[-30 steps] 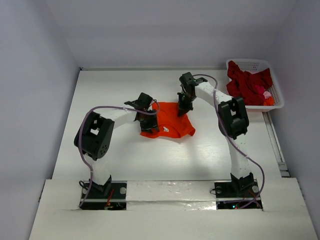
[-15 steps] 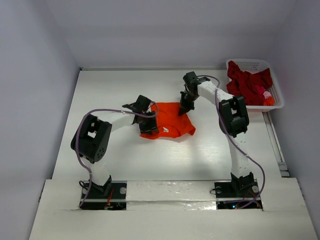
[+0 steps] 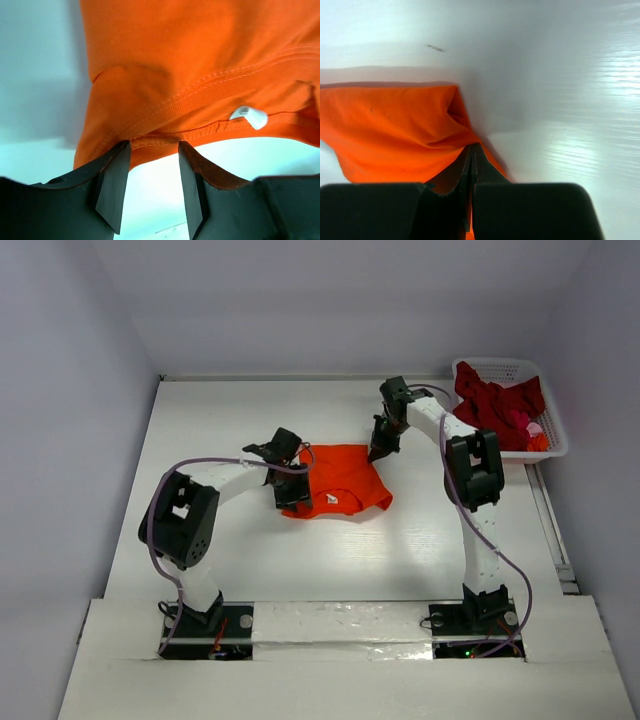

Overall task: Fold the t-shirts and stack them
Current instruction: Smooth out wrinkles on the folded tshirt

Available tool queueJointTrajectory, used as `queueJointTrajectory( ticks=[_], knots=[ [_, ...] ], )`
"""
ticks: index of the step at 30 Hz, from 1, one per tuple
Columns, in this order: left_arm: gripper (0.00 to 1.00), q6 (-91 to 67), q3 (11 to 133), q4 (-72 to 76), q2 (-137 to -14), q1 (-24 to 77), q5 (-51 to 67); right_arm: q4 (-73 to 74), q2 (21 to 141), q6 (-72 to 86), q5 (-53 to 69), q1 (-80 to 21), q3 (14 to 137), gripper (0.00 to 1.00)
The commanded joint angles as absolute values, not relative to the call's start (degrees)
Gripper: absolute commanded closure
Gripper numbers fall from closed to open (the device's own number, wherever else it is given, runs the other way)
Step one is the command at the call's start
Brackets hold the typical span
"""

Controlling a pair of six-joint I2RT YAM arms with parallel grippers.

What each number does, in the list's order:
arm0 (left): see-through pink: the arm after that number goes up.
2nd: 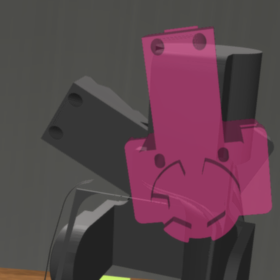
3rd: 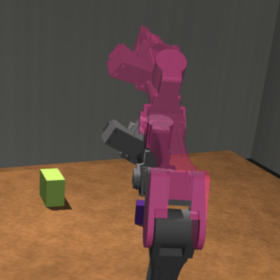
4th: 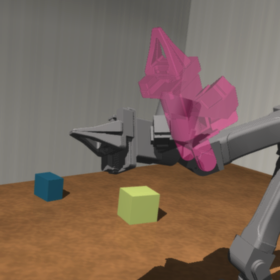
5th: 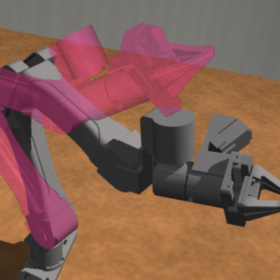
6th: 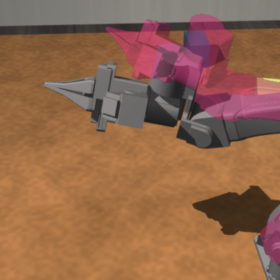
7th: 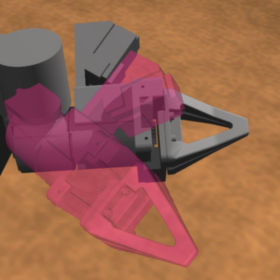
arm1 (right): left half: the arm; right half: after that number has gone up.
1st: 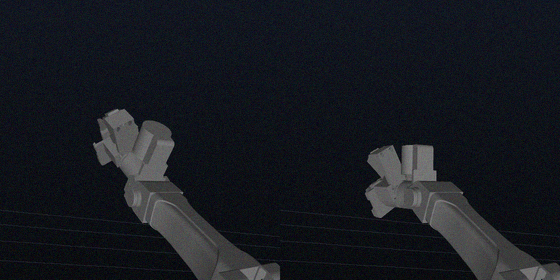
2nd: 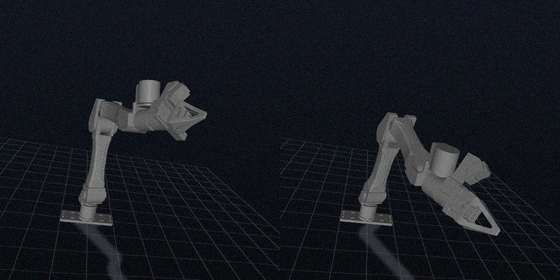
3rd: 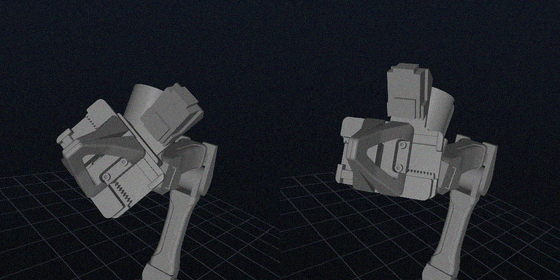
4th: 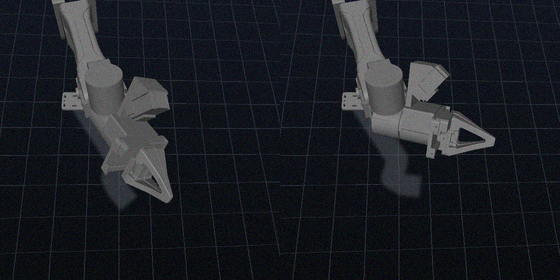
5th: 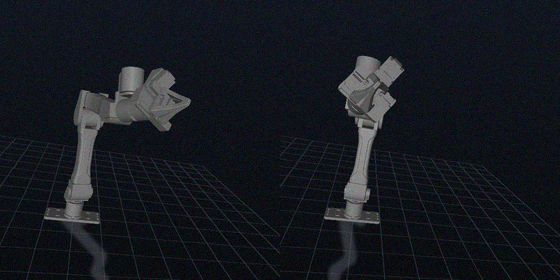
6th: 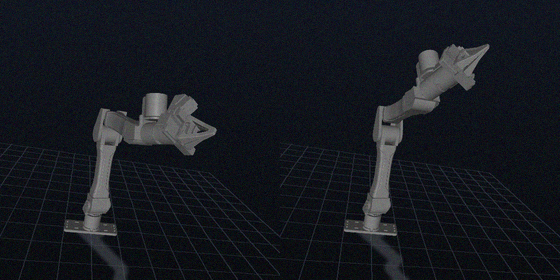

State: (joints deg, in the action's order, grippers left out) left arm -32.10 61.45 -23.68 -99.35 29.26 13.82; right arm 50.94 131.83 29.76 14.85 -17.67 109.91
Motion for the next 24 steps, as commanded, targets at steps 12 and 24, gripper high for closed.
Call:
queueJointTrajectory(
  ticks=[12, 24],
  knots=[
    [0.60, -31.46, 80.42, -33.57, -95.80, 29.53, 10.64, 50.80, 125.60, 27.42, 12.48, -17.23, 111.18, 1.00],
    [0.64, -33.57, 79.28, -25.14, -104.14, 24.79, 6.94, 47.99, 113.82, 27.42, 12.22, -19.07, 99.33, 1.00]
  ],
)
